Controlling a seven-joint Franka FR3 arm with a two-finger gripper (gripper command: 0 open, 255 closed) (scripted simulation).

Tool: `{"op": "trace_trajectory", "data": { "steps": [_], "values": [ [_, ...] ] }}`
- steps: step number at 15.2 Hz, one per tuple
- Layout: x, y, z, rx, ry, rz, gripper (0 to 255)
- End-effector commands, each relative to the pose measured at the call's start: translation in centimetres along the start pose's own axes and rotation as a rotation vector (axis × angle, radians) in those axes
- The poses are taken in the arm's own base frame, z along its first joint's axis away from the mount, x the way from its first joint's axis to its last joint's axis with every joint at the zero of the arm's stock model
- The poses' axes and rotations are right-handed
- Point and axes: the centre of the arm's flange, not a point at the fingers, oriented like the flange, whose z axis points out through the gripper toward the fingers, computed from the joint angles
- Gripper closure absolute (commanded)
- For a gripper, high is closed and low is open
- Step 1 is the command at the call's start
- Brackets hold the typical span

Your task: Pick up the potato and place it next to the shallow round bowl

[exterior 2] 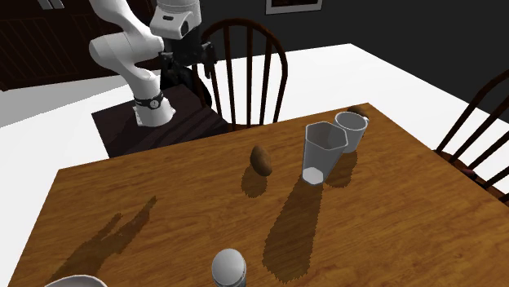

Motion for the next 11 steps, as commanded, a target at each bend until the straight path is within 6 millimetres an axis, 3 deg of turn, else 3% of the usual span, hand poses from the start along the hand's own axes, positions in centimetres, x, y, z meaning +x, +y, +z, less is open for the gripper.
{"op": "trace_trajectory", "data": {
  "steps": [1, 11],
  "values": [
    [2.3, -0.9, 1.0, 0.006, -0.002, 0.016, 0],
    [14.3, -4.5, 5.3, 0.029, -0.013, 0.094, 0]
  ]
}}
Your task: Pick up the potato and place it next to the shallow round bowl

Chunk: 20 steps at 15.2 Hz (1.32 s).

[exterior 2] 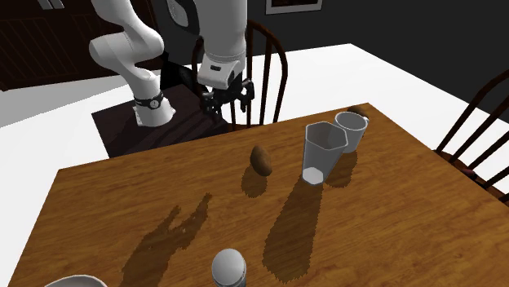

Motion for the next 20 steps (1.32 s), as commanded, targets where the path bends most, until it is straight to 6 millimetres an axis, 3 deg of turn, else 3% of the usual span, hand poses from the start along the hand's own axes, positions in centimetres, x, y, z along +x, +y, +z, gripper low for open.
{"op": "trace_trajectory", "data": {
  "steps": [1, 9, 16, 20],
  "values": [
    [2.3, -0.9, 0.9, 0.005, -0.003, 0.017, 0],
    [11.7, -3.9, 4.3, 0.024, -0.011, 0.078, 0],
    [11.7, -4.0, 8.0, 0.024, -0.011, 0.078, 0],
    [11.7, -4.0, 8.3, 0.024, -0.011, 0.078, 0]
  ]
}}
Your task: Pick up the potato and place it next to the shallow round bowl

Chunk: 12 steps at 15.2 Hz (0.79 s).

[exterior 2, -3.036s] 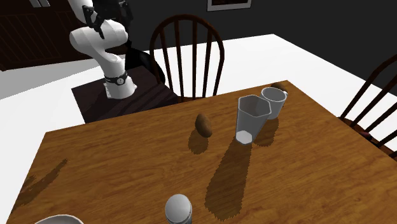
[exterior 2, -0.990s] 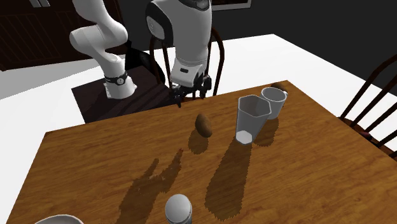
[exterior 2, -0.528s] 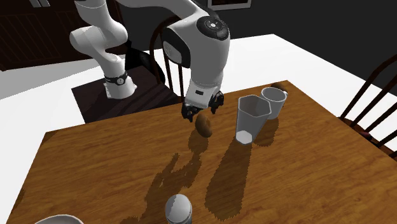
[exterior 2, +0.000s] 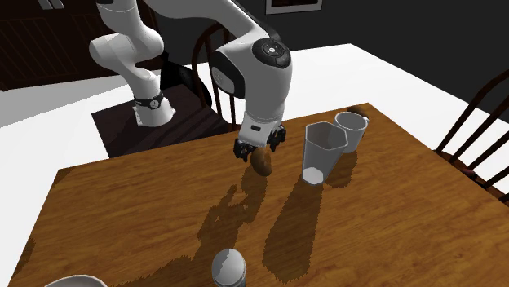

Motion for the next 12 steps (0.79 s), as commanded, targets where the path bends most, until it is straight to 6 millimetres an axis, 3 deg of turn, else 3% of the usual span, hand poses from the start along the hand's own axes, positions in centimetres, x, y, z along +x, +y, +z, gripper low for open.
{"op": "trace_trajectory", "data": {
  "steps": [1, 5, 6, 12],
  "values": [
    [0.00, -0.01, 0.02, 0.000, 0.000, 0.000, 0],
    [0.00, -0.01, 0.01, 0.000, 0.000, 0.000, 0],
    [0.00, -0.01, 0.01, 0.000, 0.000, 0.000, 255],
    [-0.02, 0.00, 0.04, 0.000, 0.000, 0.000, 255]
  ]
}}
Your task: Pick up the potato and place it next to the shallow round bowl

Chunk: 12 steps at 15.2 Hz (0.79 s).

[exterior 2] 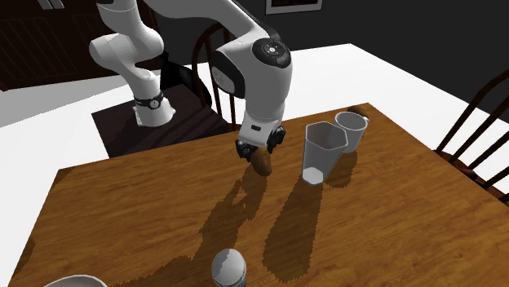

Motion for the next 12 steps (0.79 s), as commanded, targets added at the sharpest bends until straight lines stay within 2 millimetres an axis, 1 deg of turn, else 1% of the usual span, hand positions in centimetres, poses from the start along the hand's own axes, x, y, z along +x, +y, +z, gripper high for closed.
{"op": "trace_trajectory", "data": {
  "steps": [1, 3, 12],
  "values": [
    [0.0, 0.1, 0.0, -0.001, -0.001, 0.001, 255],
    [0.0, 0.1, 0.0, -0.001, 0.000, 0.001, 255],
    [-0.9, -0.1, -4.6, -0.001, 0.000, 0.001, 255]
  ]
}}
